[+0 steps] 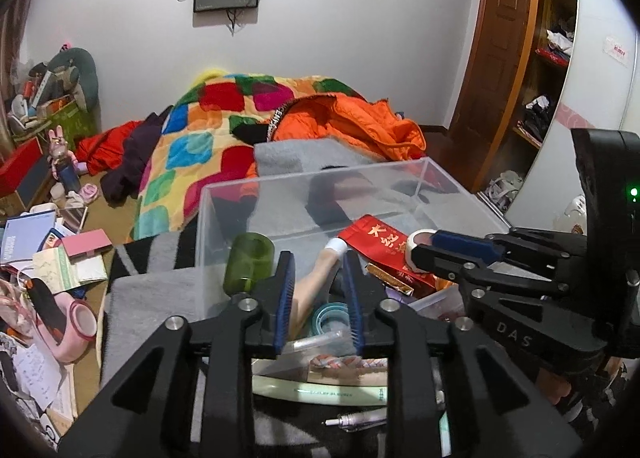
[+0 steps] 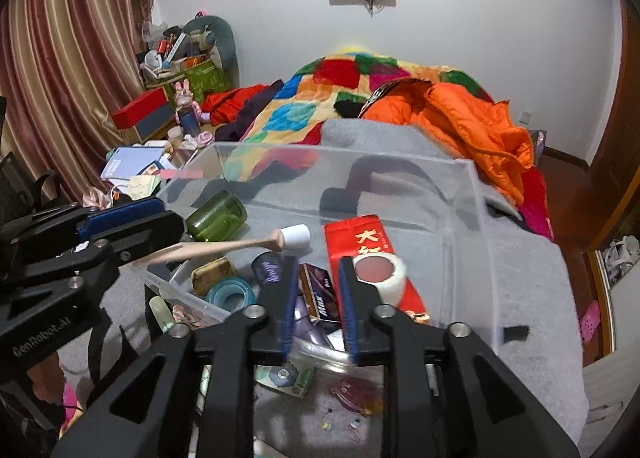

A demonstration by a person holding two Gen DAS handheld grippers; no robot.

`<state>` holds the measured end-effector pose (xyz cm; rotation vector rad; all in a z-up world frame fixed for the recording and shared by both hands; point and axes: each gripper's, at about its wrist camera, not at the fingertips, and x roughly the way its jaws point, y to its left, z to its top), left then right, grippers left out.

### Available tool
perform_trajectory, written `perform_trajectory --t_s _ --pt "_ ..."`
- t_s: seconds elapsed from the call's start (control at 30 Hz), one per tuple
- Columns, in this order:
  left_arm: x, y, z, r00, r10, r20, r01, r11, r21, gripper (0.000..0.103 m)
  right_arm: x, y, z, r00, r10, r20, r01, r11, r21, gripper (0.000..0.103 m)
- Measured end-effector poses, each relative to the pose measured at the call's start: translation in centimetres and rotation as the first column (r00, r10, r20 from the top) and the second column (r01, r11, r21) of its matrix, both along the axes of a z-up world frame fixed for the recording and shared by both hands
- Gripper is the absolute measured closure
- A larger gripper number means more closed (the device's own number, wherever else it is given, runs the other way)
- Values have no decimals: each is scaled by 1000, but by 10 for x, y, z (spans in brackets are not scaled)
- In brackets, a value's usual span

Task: Organize objects
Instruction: 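Open both tools to drop the blue pack and beige tube into the box, then grasp the mint-green bottle with the left tool while the right tool grasps the pink charm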

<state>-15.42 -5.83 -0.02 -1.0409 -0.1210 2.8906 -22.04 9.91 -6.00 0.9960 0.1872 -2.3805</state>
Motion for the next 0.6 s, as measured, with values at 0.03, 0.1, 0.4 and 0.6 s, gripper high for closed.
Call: perform_trajectory --t_s 0.03,0.1,0.4,0.6 --pt "3 -1 2 1000 2 -5 -2 1000 1 74 2 3 3 1000 -5 -10 5 1000 -4 78" --pt "8 -3 6 1000 7 -16 -7 1000 1 66 7 9 8 999 -16 -28 15 1000 -11 74" --pt "40 0 8 999 12 -41 -14 999 -37 40 30 39 27 995 -61 -79 58 997 -45 53" --pt "54 -2 -9 1000 13 -1 -13 1000 -23 38 49 50 22 995 -62 -78 60 998 -26 49"
